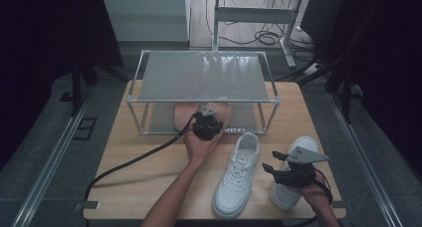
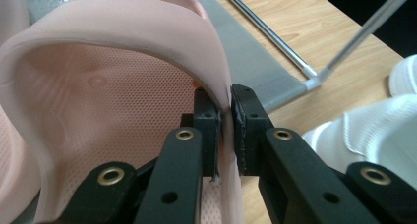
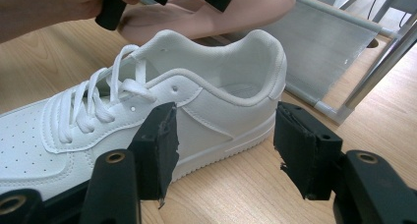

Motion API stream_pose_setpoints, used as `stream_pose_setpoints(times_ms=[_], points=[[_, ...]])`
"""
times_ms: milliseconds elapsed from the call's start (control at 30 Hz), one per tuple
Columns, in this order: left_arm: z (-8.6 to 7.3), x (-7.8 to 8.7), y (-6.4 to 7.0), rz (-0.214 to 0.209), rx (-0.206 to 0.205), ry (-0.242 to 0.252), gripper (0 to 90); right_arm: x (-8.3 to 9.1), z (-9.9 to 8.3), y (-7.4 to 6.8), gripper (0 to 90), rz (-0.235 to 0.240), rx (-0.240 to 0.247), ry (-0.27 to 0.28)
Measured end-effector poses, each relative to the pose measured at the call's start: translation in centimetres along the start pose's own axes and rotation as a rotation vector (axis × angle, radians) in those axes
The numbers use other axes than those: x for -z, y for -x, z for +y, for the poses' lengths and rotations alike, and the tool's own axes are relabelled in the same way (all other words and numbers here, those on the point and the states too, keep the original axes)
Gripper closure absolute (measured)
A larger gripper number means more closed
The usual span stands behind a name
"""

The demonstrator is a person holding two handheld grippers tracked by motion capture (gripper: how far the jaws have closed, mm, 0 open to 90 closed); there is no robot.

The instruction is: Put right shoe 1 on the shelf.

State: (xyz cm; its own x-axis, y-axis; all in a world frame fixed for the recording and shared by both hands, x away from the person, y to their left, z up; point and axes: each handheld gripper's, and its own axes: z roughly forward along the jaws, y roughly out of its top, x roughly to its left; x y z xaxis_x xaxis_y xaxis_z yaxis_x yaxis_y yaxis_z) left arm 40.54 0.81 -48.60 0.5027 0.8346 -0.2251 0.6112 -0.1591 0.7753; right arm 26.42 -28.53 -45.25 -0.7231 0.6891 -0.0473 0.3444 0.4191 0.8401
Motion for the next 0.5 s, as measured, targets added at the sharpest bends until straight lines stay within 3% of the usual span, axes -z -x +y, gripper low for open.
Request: stream_pose_setpoints(times_ms=[400,500], points=[[0.1,-3.1,-1.0,0.036,0.022,-0.004,81.1,0.1,-0.1,0.2,42.7,-0.008,-0.006,-0.002],[0.2,-3.1,-1.0,0.044,0.023,-0.003,75.3,0.1,-0.1,0.2,42.6,-0.007,-0.006,-0.001]])
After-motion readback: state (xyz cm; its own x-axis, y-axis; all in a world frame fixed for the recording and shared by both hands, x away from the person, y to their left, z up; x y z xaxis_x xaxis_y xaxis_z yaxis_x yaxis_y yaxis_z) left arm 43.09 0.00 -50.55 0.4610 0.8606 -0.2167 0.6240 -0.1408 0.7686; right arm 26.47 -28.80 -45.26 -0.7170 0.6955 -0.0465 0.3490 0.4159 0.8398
